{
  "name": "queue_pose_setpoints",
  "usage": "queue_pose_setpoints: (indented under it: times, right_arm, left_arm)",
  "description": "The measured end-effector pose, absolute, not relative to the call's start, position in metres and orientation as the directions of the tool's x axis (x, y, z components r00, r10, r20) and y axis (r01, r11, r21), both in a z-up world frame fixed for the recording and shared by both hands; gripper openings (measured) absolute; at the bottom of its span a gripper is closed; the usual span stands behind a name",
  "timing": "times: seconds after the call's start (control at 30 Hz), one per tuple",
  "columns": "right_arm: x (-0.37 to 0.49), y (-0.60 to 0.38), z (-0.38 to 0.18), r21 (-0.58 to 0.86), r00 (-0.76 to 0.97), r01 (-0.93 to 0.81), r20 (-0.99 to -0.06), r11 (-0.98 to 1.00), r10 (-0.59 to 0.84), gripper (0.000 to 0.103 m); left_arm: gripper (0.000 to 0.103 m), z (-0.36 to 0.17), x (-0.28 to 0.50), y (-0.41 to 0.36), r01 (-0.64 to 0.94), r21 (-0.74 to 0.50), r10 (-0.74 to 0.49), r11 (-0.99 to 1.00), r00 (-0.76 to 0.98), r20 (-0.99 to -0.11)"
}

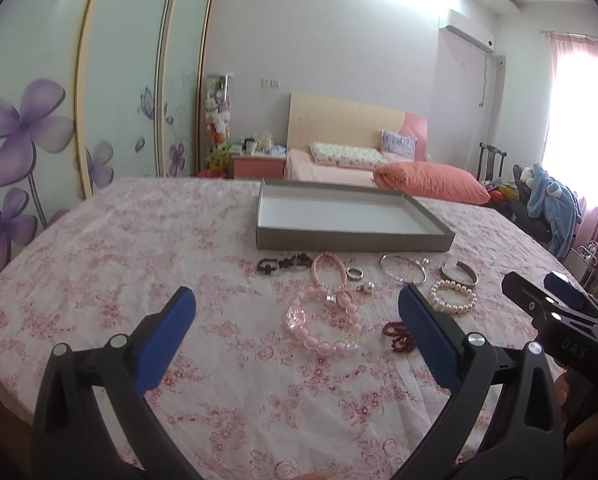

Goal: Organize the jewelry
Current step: 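Move the left tool to the pink crystal bracelet while the right tool approaches the pearl bracelet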

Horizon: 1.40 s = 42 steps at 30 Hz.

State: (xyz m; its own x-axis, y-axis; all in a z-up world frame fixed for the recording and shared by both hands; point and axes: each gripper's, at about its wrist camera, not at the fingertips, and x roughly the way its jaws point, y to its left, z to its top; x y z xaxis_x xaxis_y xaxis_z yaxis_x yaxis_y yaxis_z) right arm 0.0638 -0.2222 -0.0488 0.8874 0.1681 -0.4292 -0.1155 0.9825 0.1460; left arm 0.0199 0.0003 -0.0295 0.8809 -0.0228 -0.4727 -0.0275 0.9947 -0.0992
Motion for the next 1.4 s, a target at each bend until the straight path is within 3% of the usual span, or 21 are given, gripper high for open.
queue_pose_setpoints:
  times: [0.17, 0.23, 0.4, 0.53, 0.83, 0.97, 1.07, 1.4]
  right_arm:
    - [0.086, -0.231, -0.058, 0.198, 0.824, -0.069, -0.541, 0.978, 0.168, 0.099]
    - [0.097, -0.236, -0.064, 0.219, 0.796, -0.055, -0.58, 0.974, 0.175, 0.091]
    - [0.129, -0.246, -0.081, 0.241, 0.695, 0.014, -0.7, 0.971, 0.163, 0.053]
    - [0.144, -0.246, -0.088, 0.236, 0.646, 0.045, -0.748, 0.971, 0.152, 0.036]
    - [0.156, -0.235, -0.085, 0.14, 0.632, 0.054, -0.771, 0.989, 0.075, 0.034]
    - [0.151, -0.229, -0.085, 0.069, 0.639, 0.036, -0.768, 0.997, 0.03, 0.012]
    - [0.149, -0.231, -0.084, 0.1, 0.636, 0.019, -0.769, 0.995, 0.065, 0.011]
    - [0.154, -0.237, -0.08, 0.183, 0.643, 0.004, -0.753, 0.983, 0.138, 0.01]
  left_arm:
    - [0.099, -0.041, 0.038, 0.009, -0.025, -0.145, -0.063, 0.989, 0.818, -0.572]
    - [0.099, -0.046, 0.047, 0.012, -0.026, -0.166, -0.082, 0.986, 0.788, -0.61]
    - [0.098, -0.06, 0.064, 0.015, -0.018, -0.191, -0.116, 0.981, 0.738, -0.665]
    - [0.091, -0.064, 0.077, 0.014, -0.035, -0.17, -0.095, 0.985, 0.714, -0.693]
    - [0.088, -0.073, 0.104, 0.016, -0.066, -0.119, -0.046, 0.991, 0.658, -0.751]
    - [0.088, -0.076, 0.113, 0.016, -0.059, -0.101, -0.041, 0.993, 0.637, -0.77]
    - [0.088, -0.08, 0.12, 0.014, -0.053, -0.084, -0.034, 0.995, 0.62, -0.784]
    - [0.057, -0.087, 0.136, 0.001, -0.035, -0.057, -0.025, 0.998, 0.588, -0.808]
